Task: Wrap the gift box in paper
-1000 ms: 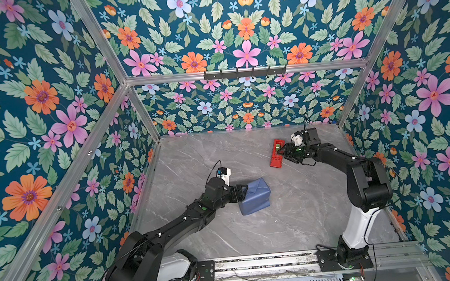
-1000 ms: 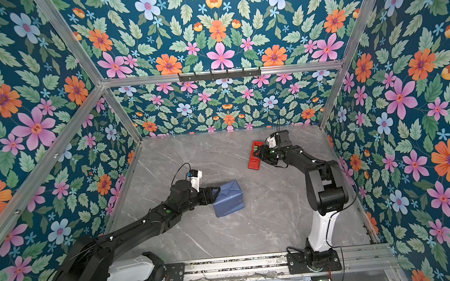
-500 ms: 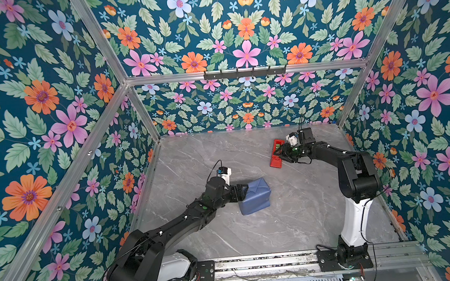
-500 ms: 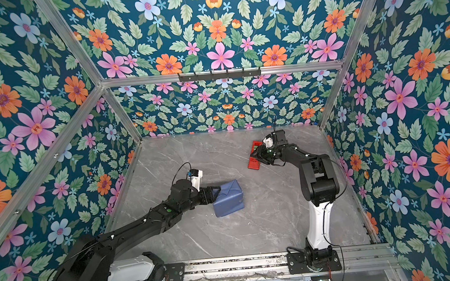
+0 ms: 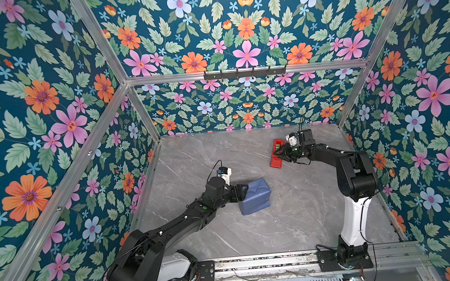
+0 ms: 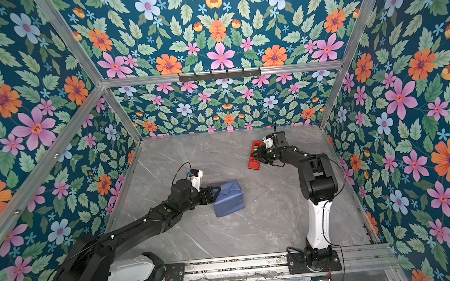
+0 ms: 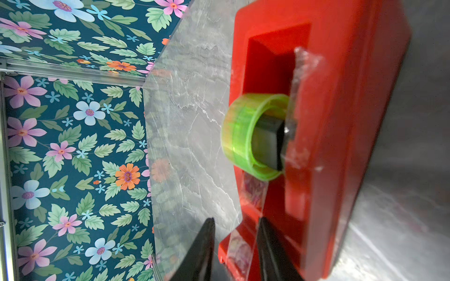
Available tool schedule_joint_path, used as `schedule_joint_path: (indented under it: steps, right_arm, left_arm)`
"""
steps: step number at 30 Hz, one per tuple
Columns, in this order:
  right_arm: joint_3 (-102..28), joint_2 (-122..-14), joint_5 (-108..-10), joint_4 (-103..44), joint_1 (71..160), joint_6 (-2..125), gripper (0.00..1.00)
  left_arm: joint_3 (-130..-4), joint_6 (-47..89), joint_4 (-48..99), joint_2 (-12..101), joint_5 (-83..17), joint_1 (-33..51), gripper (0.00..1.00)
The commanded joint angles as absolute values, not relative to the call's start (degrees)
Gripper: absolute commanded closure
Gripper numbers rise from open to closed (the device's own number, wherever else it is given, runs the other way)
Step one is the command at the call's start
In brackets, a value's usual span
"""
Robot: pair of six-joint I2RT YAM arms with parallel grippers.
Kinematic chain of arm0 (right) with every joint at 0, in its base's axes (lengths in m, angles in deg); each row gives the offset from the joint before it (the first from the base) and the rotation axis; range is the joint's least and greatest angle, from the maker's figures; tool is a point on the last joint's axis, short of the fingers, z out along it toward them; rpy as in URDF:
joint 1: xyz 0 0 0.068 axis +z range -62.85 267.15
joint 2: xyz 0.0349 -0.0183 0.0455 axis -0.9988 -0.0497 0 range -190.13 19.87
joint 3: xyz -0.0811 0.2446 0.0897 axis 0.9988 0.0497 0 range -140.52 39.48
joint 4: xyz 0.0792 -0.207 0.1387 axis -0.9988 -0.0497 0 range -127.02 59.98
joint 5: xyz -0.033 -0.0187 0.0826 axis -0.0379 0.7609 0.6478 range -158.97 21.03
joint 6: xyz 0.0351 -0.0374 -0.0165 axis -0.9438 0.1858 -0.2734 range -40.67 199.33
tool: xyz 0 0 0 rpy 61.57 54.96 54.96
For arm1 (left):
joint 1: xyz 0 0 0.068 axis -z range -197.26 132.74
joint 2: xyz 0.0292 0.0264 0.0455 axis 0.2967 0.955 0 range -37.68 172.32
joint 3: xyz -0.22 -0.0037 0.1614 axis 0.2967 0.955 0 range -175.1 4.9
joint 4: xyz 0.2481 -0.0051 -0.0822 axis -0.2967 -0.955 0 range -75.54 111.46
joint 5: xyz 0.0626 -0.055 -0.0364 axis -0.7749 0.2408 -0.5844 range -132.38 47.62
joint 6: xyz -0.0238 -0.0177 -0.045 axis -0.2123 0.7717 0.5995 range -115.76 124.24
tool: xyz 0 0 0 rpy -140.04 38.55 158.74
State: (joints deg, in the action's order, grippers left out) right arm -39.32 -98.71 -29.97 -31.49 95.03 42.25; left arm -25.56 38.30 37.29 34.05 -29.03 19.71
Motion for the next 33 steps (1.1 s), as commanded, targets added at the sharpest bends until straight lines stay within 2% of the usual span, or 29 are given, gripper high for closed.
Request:
schedule_joint_path:
  steps: [1,17,23,26,33]
  right_arm:
    - [-38.9,-99.8,-31.4,-35.5,95.3,41.0,0.69]
    - [-38.2,-100.9,-29.6,-31.5,95.2,36.6,0.81]
    - [-37.4,-100.6,-28.3,-27.5,95.2,33.8,0.92]
    - [-36.7,-100.1,-27.2,-23.6,95.2,32.3,1.00]
    - [-33.8,-99.7,-23.6,-10.4,95.2,26.2,1.00]
  left_arm:
    - [-25.2,36.1,30.4,34.3,-29.3,19.8,0.22]
    - [-24.9,36.0,30.4,34.2,-29.2,19.8,0.22]
    - [-24.9,35.9,30.7,34.3,-29.2,19.8,0.22]
    - [-24.7,35.8,30.7,34.2,-29.1,19.8,0.23]
    - [-24.4,35.8,30.7,33.9,-29.2,19.8,0.23]
